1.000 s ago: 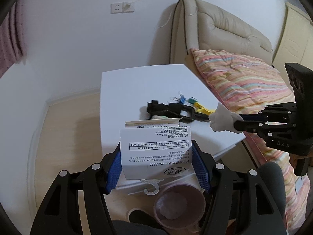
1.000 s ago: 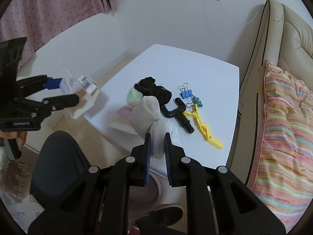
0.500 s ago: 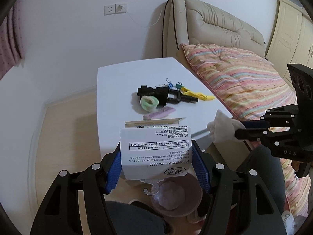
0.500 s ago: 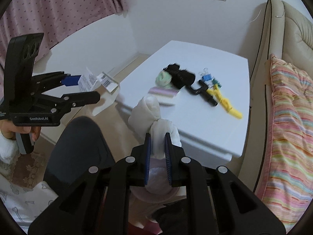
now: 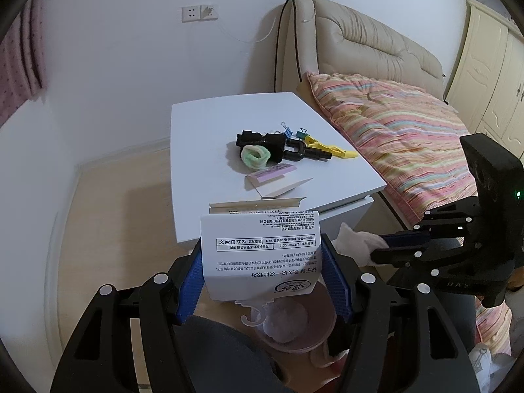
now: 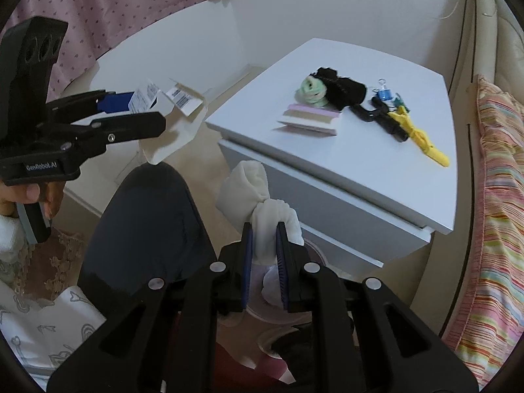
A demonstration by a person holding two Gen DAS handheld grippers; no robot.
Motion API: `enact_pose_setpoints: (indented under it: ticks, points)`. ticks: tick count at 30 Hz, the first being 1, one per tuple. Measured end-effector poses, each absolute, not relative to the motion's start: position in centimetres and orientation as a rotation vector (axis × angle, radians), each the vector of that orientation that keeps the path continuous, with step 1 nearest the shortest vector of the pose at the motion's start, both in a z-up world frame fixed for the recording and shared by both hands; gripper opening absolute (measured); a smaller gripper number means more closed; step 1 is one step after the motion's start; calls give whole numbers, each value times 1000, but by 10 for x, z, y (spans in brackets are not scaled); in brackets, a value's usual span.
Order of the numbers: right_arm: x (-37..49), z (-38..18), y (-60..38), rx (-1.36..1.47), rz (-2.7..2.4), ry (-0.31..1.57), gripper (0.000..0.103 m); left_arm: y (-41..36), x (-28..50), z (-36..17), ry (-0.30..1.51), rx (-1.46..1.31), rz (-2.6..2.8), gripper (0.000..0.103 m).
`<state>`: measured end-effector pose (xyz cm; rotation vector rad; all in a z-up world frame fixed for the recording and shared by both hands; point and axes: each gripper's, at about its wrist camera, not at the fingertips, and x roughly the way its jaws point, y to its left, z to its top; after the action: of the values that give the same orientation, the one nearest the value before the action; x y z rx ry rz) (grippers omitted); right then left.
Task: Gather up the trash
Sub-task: 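Lower both tools over the pink wastebasket and open both grippers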
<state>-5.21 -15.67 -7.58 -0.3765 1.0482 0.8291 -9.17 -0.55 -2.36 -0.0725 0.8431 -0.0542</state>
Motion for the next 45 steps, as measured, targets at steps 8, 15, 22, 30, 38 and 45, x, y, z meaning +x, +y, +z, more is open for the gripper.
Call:
enact_pose_setpoints:
  ticks: [8, 15, 22, 30, 38, 45]
  points:
    - [-47, -79, -157, -358, 795, 1042, 83, -1, -92, -25, 841, -78, -49, 63]
    - [-42, -76, -165, -329, 757, 1037, 98, -7, -91, -27, 851, -74, -73, 63]
    - [-44, -65, -174, -322, 703, 1019, 100, -17, -88, -28, 857, -59, -103, 63]
    - [-33, -37, -201, -288, 562, 964, 100, -39, -83, -30, 869, -21, -162, 63]
    - [-23, -36, -228, -243, 484, 957, 100, -63, -72, -44, 911, 16, -220, 63]
    - [-20, -35, -241, -221, 465, 954, 100, -78, -67, -57, 951, 31, -268, 67]
